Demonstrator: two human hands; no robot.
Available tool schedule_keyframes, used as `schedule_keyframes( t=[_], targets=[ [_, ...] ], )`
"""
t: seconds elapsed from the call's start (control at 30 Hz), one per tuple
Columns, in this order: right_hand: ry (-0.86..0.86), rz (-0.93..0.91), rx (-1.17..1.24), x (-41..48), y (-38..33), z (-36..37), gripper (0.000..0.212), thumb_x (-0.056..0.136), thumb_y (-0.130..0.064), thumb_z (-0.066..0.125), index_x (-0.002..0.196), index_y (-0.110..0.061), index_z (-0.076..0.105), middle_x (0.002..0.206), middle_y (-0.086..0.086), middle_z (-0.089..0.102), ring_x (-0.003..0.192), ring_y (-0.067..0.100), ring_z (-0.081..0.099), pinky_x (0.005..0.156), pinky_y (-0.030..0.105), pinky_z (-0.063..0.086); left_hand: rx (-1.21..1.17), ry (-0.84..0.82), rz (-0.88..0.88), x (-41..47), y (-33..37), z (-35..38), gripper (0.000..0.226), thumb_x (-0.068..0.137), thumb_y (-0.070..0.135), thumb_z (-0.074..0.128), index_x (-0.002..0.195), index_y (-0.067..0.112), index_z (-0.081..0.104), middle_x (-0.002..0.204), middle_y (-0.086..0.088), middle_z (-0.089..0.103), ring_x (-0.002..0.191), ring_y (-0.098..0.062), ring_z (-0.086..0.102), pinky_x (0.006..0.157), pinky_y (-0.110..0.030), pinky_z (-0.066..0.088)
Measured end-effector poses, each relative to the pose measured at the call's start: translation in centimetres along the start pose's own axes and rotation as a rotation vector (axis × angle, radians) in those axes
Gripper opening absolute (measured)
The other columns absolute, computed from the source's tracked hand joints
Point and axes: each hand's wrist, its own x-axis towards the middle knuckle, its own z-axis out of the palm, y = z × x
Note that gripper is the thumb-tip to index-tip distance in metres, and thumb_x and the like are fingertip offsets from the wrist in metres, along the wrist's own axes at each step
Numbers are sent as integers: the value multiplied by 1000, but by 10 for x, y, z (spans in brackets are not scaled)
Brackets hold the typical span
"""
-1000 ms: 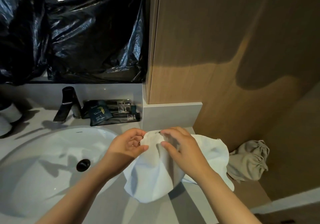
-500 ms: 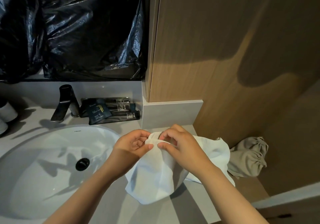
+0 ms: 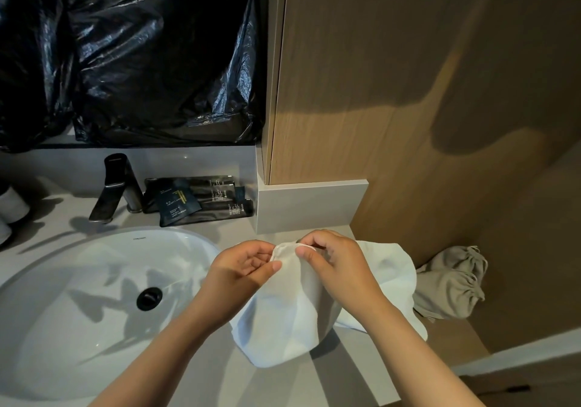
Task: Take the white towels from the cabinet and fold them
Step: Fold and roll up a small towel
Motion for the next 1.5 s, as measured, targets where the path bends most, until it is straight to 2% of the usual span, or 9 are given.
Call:
schedule_keyframes(
  t=[0.13, 0.27, 0.47, 0.8, 0.9, 1.03, 1.23, 1.37, 1.5],
  targets=[
    [29, -13, -24, 1, 2, 1, 5, 94, -37, 60, 99, -36, 62, 105, -19, 59, 98, -2, 53, 79, 10, 42, -22, 64, 27, -1, 0, 4, 12, 84, 5, 71, 91, 14, 74, 81, 1, 74, 73, -12, 69, 68, -19, 55],
    [-31, -71, 50, 2, -1, -2, 35, 95, -42, 57, 130, -43, 52, 123, -38, 42, 114, -23, 36, 89, -4, 29, -98, 149, 17, 0, 2, 8, 12, 79, 2, 75, 85, 11, 71, 72, 1, 71, 64, -8, 64, 61, -14, 50],
    [-32, -113, 50, 7, -2, 0, 20, 100, -29, 52, 111, -29, 69, 105, -24, 60, 105, -6, 51, 89, 9, 41, -130, 217, 44, 3, 4, 14, 18, 73, -1, 79, 78, 9, 64, 67, -2, 68, 60, -7, 62, 59, -12, 48],
    [-71, -62, 35, 4, -3, 0, 20, 102, -29, 47, 105, -23, 66, 103, -14, 61, 100, 1, 52, 88, 19, 46, -93, 217, 102, 3, 2, 18, 20, 73, 3, 80, 78, 15, 65, 71, 2, 69, 63, -8, 64, 64, -14, 50],
    [-45, -70, -8, 1, -3, 0, 18, 101, -28, 47, 100, -23, 65, 100, -15, 59, 98, 1, 52, 87, 17, 45, -30, 209, 123, -2, -2, 18, 22, 75, 9, 81, 81, 22, 64, 77, 4, 70, 73, -13, 66, 72, -20, 54],
    [27, -54, -6, -3, -2, 0, 16, 101, -28, 48, 97, -25, 63, 101, -13, 60, 97, 4, 54, 85, 17, 47, 204, 164, 221, -7, -8, 14, 18, 76, 19, 80, 81, 29, 65, 83, 16, 68, 85, -6, 64, 76, -15, 48],
    [90, -63, 15, -1, -10, -6, 14, 101, -30, 47, 95, -30, 59, 101, -13, 60, 96, 3, 54, 83, 18, 50, 333, 88, 339, -5, -10, 6, 9, 77, 24, 80, 75, 19, 73, 83, 15, 69, 86, -7, 62, 77, -21, 48],
    [117, -80, -16, 4, -16, -17, 11, 102, -31, 44, 98, -31, 54, 105, -13, 57, 96, 1, 53, 80, 10, 43, 419, 4, 354, -5, -15, 3, 20, 81, 28, 75, 75, 10, 70, 84, 5, 66, 85, -13, 60, 78, -30, 49],
    [155, -179, -61, 17, -26, -34, 11, 102, -28, 44, 93, -31, 49, 93, -17, 52, 86, 0, 53, 70, 8, 39, 492, -4, 393, -5, -20, 2, 25, 85, 25, 72, 70, 7, 62, 75, 4, 54, 76, -16, 52, 71, -29, 44]
  ],
)
